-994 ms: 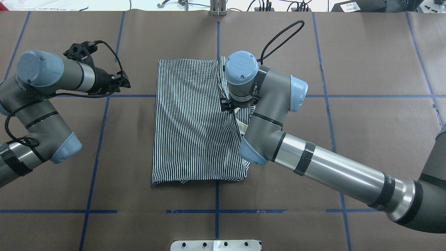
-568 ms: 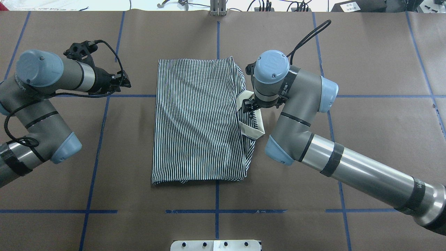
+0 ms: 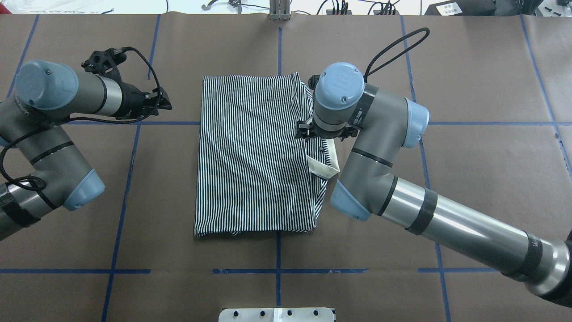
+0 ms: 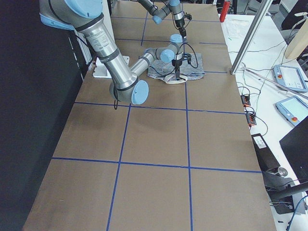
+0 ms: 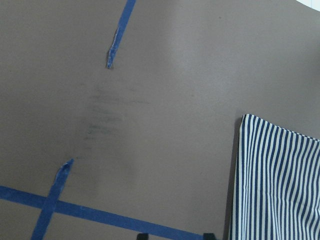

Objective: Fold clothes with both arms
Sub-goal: 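Raise the right gripper and move it to the shirt's near corner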

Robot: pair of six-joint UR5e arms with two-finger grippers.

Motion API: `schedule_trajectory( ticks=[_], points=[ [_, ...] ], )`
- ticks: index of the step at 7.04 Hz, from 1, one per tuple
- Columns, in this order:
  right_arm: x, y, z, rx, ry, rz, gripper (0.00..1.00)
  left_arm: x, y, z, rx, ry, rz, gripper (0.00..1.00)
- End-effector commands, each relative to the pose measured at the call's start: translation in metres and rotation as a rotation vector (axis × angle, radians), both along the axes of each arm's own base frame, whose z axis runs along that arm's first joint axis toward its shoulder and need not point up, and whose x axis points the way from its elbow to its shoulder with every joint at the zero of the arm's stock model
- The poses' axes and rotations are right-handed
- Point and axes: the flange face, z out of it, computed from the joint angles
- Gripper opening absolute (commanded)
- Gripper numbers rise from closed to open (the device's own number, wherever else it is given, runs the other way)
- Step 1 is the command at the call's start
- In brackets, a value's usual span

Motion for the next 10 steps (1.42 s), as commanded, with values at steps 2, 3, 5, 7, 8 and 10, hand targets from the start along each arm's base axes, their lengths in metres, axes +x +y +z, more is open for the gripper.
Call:
schedule_trajectory(
  ticks=[2,3,5,7,8,10],
  points=[
    [-0.037,0.119,-0.018,-0.271,-0.147,0.383,0.82,0.0,0.004,-0.009,-0.007,0.023,0.017,0.47],
    [-0.023,0.145,-0.009,-0.314,-0.167,0.4,0.79,0.0,0.004,-0.012,-0.004,0.026,0.017,0.47],
    [-0.036,0.189,-0.001,-0.357,-0.172,0.439,0.79,0.001,0.004,-0.014,-0.002,0.028,0.02,0.47],
    [-0.046,0.205,0.008,-0.355,-0.153,0.426,0.79,0.0,0.004,-0.011,-0.005,0.025,0.019,0.47],
    [-0.045,0.205,0.01,-0.355,-0.151,0.424,0.77,0.0,0.004,-0.011,-0.005,0.025,0.019,0.47],
    [-0.044,0.205,0.014,-0.355,-0.143,0.427,0.71,0.0,0.004,-0.01,-0.006,0.024,0.019,0.47]
  ],
)
